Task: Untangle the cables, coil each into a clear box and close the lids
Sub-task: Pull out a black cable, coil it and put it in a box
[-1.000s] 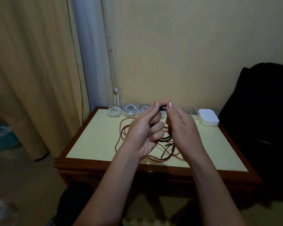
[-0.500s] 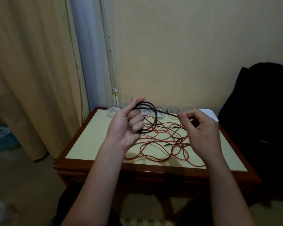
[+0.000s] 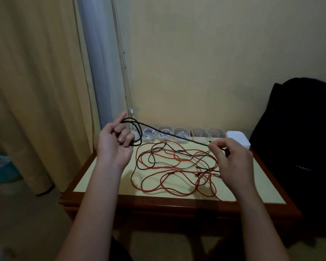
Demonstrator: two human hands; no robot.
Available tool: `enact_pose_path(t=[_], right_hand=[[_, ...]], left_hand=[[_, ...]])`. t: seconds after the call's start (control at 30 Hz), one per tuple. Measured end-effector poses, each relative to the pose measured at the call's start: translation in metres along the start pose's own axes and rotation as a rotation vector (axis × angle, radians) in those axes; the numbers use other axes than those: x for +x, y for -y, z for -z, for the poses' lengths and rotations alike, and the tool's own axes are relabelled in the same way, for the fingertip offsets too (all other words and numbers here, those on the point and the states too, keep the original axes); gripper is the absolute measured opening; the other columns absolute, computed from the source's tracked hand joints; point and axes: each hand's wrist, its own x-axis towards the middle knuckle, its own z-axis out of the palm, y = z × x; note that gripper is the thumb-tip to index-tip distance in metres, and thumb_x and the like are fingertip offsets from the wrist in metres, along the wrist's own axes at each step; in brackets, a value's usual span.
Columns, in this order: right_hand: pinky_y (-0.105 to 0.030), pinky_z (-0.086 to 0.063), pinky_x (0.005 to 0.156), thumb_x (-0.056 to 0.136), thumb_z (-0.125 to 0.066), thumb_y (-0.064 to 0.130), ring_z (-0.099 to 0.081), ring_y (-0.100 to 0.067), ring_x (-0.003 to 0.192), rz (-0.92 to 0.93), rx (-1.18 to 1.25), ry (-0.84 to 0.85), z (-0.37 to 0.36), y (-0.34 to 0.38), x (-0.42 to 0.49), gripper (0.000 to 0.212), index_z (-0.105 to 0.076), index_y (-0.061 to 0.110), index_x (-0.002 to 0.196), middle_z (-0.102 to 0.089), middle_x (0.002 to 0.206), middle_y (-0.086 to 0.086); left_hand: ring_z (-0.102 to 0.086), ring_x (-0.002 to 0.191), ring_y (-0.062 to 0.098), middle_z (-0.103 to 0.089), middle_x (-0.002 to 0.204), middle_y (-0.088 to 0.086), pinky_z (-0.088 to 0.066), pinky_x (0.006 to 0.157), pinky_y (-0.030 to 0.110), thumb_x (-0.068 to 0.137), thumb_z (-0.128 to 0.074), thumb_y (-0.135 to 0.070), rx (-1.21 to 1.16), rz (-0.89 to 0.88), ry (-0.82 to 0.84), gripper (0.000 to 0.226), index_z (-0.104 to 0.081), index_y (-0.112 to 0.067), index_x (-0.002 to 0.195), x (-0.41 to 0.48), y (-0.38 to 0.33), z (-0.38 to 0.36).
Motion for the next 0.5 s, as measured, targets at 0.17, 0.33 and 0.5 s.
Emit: enact_pose_path(t=[0.17,0.33,0.5], right_hand=[[-0.028,-0.030,0.072,0.095,-0.067,0.016,-0.053,-0.018,0.085,0.143,-0.177,0.123,-0.017,-0.004,0.005,0.013,-0.065,0.019,0.082,-0.061,0.081,0.010],[-0.028,-0.026,0.068,0.099,-0.056,0.022,-0.047,-0.015,0.077,0.245,-0.102,0.182,-0.033,0.012,0.009,0.020,-0.061,0.017,0.080,-0.052,0.076,0.014],[-0.015,-0.030,0.061,0.100,-0.058,0.019,-0.045,-0.001,0.064,0.238,0.039,0.085,-0.029,0.029,0.021,0.034,-0.046,0.025,0.069,-0.044,0.062,0.015]], left_hand=[[-0.042,0.053,0.005,-0.054,0.071,-0.001,-0.035,0.046,0.015,0.102,-0.047,-0.008,0.444,-0.161,0.048,0.032,-0.061,-0.003,0.130,0.006,0.016,-0.006],[-0.069,0.071,0.013,-0.071,0.082,0.011,-0.054,0.062,0.019,0.103,-0.049,-0.010,0.776,-0.191,0.147,0.028,-0.064,-0.006,0.127,0.006,0.038,-0.012],[-0.073,0.072,0.017,-0.075,0.084,0.010,-0.059,0.069,0.023,0.104,-0.048,-0.010,0.852,-0.068,0.305,0.028,-0.062,-0.004,0.127,0.000,0.058,-0.023]])
